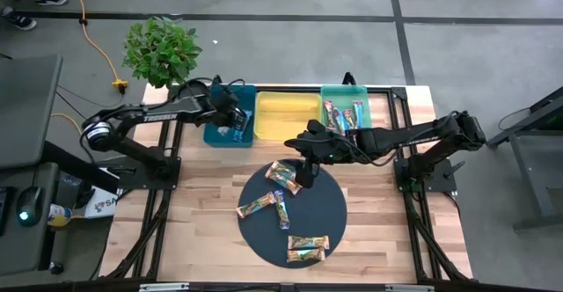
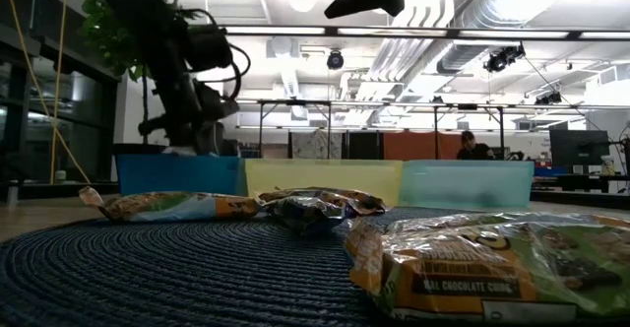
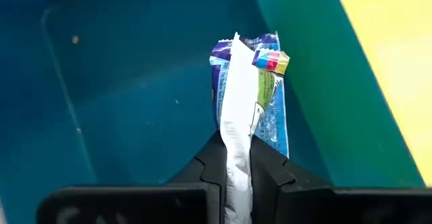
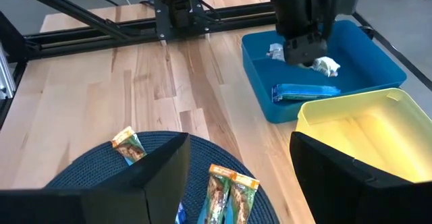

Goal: Pick and place Granola Bars by type
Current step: Put the blue granola bar into the blue bin

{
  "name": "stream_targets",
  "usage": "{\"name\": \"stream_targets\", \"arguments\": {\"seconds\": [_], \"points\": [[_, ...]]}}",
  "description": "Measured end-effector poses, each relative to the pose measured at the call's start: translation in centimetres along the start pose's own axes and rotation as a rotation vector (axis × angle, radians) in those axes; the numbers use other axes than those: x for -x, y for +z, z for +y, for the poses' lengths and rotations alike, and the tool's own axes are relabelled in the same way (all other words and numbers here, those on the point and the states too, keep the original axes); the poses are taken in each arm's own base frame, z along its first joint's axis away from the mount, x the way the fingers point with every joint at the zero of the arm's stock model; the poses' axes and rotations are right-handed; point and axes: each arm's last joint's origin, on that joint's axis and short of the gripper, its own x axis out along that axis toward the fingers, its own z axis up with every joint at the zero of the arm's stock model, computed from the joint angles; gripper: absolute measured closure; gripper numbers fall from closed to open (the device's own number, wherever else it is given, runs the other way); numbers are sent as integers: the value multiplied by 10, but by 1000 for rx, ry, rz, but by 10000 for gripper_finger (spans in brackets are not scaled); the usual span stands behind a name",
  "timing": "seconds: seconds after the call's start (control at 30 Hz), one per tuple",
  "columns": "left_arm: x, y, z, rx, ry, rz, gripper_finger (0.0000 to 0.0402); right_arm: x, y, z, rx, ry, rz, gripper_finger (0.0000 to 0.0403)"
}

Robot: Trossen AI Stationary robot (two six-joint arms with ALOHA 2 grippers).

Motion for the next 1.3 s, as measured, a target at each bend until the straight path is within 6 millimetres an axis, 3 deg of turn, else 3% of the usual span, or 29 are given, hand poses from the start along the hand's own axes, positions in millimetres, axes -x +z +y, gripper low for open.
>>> {"name": "stream_targets", "arguments": {"seconds": [0.17, 0.57, 0.97, 1.3], "points": [[-9, 1, 1, 45, 9, 12, 371, 0, 0, 0, -1, 1, -1, 160], [-9, 5, -2, 121, -14, -32, 367, 0, 0, 1, -5, 24, 5, 160], [-9, 5, -3, 122, -24, -32, 243, 0, 0, 1, -4, 31, 8, 160], [3, 23, -16, 60, -178, -51, 210, 0, -1, 1, 2, 30, 14, 160]]}}
